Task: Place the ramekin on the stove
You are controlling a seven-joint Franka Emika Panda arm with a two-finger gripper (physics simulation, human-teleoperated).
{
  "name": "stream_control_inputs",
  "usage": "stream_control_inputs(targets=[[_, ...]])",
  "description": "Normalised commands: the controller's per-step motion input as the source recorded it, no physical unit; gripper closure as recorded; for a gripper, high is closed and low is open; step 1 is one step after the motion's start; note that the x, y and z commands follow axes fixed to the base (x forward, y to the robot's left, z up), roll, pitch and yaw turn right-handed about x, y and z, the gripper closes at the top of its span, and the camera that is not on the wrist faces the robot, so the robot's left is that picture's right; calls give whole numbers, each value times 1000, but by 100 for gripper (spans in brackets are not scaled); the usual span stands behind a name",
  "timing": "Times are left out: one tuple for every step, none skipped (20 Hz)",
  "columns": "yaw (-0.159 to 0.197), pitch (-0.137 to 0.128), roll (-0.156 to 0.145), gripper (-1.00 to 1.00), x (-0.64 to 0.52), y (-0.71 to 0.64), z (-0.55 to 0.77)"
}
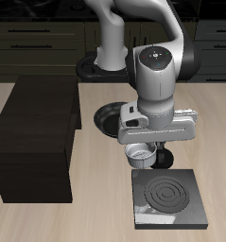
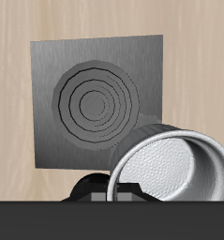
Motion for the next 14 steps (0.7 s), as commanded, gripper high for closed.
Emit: stream_control_inputs(targets=[[1,-56,-125,100,244,-43,210],[-14,59,70,100,432,180,42],[-20,91,-68,100,514,-5,35],[43,-23,-68,100,386,93,66],[-31,101,63,100,450,129,-93],[19,27,-52,100,346,42,-9],[-23,43,-13,100,446,63,-65],[25,31,30,100,327,158,-51],[-7,69,-10,100,426,63,-110],[-27,39,-37,100,363,106,-108],[59,14,8,100,331,183,-134],[-32,86,-21,100,388,153,-216],[-13,33,27,100,157,150,-83],[43,22,13,100,277,214,-132]])
